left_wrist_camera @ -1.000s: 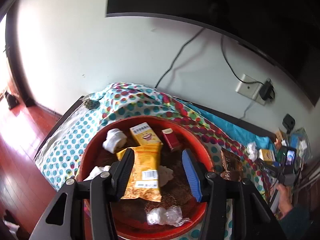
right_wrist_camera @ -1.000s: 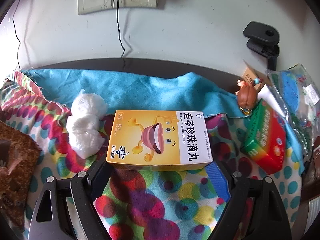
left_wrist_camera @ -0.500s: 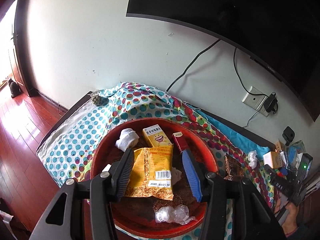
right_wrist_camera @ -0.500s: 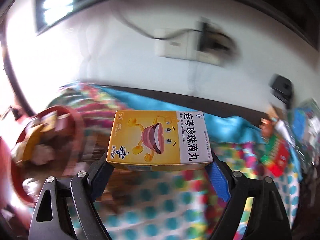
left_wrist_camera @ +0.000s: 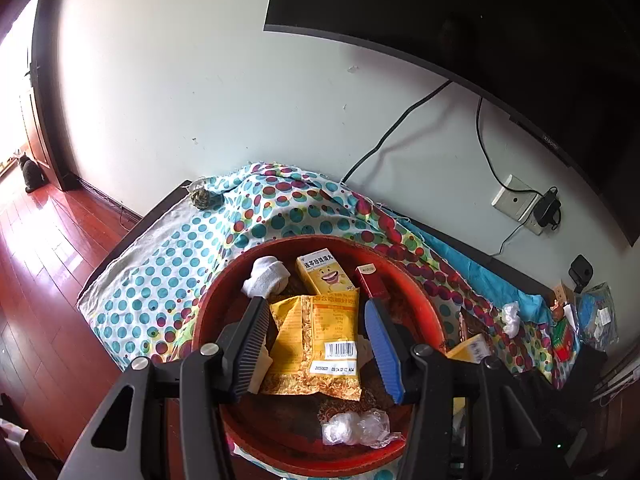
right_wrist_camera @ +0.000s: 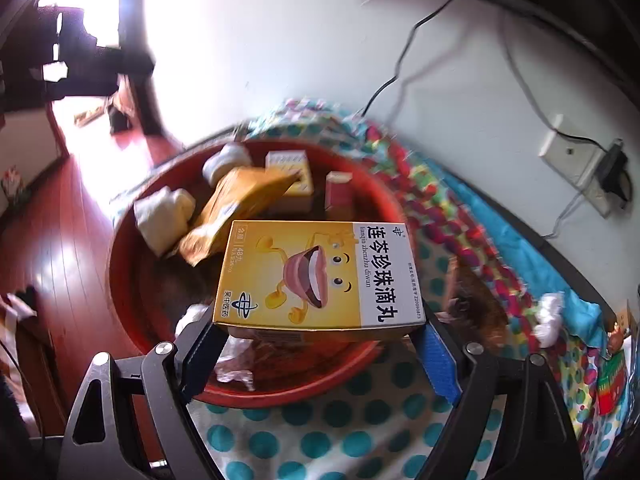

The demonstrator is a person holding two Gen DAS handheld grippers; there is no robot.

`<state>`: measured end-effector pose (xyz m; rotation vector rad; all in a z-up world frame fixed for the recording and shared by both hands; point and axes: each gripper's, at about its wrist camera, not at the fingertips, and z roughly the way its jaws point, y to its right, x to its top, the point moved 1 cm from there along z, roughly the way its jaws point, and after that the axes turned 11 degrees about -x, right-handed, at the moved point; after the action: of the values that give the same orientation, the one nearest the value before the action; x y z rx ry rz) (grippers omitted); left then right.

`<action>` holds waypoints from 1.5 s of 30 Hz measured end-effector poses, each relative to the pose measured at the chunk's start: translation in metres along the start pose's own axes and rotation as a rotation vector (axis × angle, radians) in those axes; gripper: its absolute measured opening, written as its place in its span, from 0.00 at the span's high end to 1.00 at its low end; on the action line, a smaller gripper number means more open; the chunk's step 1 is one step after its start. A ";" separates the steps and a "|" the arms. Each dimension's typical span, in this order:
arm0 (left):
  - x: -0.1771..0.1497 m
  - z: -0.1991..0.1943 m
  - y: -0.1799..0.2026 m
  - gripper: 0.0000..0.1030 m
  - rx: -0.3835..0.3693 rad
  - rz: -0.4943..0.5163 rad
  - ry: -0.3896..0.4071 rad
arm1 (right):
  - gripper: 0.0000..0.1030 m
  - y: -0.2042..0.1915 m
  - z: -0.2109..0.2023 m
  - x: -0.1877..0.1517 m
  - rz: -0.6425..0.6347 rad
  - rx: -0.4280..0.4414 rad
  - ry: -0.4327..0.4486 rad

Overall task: Organize objects
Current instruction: 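Carry the yellow medicine box into the red tray and open the right gripper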

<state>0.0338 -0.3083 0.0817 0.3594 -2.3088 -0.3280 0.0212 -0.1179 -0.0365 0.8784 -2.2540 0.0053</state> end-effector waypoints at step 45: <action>-0.003 0.020 0.002 0.50 0.031 0.032 -0.042 | 0.16 -0.036 0.072 0.017 -0.019 -0.046 -0.105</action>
<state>0.0208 -0.3031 0.0673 0.3340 -2.3606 -0.2868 -0.0108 -0.1731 -0.0889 0.8938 -2.3332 -0.1030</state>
